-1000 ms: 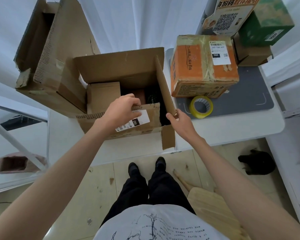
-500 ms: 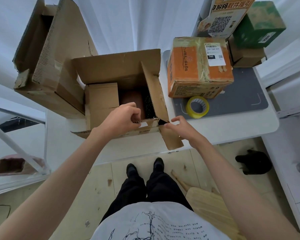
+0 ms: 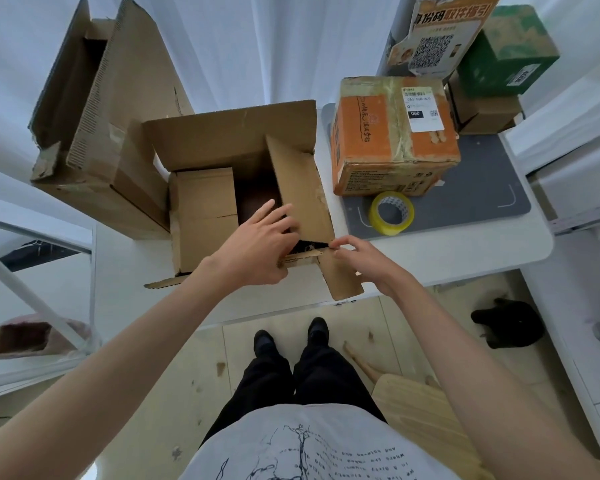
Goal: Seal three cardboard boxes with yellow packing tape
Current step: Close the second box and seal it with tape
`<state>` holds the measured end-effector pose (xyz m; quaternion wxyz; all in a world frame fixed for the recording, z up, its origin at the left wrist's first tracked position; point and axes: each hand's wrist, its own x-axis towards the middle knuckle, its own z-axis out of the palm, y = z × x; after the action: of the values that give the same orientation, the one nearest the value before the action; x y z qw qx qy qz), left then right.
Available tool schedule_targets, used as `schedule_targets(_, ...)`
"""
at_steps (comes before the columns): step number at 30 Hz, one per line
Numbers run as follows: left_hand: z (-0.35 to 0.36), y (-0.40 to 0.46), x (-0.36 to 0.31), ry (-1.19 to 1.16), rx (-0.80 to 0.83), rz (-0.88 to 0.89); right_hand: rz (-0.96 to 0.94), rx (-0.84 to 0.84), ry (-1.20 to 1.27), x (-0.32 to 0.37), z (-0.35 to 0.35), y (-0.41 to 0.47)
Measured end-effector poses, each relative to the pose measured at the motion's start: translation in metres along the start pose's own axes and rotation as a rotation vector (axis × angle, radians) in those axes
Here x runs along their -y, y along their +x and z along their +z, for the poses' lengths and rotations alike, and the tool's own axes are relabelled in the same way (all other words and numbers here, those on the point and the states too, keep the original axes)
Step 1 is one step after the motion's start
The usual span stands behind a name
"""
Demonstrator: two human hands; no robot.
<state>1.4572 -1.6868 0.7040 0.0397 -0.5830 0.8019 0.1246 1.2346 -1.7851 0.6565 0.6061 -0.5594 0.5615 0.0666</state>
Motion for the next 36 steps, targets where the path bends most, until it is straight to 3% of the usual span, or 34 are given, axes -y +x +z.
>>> schedule_targets(3, 0.004, 0.001, 0.001, -0.093, 0.126, -0.082, 0.009, 0.011, 0.028, 0.000, -0.001, -0.001)
schedule_targets(7, 0.001, 0.005, 0.014, -0.480, 0.374, -0.338, -0.003, 0.032, 0.097, 0.003, -0.005, -0.004)
schedule_targets(12, -0.012, 0.018, 0.039, -0.747, 0.523, -0.429, 0.002, 0.042, 0.289, 0.012, -0.012, -0.009)
schedule_targets(16, -0.014, 0.026, 0.054, -0.783, 0.296, -0.448, -0.015, 0.016, 0.477, 0.018, -0.016, -0.007)
schedule_targets(21, -0.010, 0.036, 0.060, -0.574, 0.018, -0.491, -0.083, -0.084, 0.502, 0.024, -0.013, 0.003)
schedule_targets(26, -0.005, 0.044, 0.054, -0.722, -0.030, -0.471, -0.166, -0.177, 0.324, 0.027, -0.008, 0.016)
schedule_targets(36, 0.003, 0.081, 0.035, -0.743, -0.174, -0.552, -0.138, -0.300, 0.284, 0.024, -0.012, 0.045)
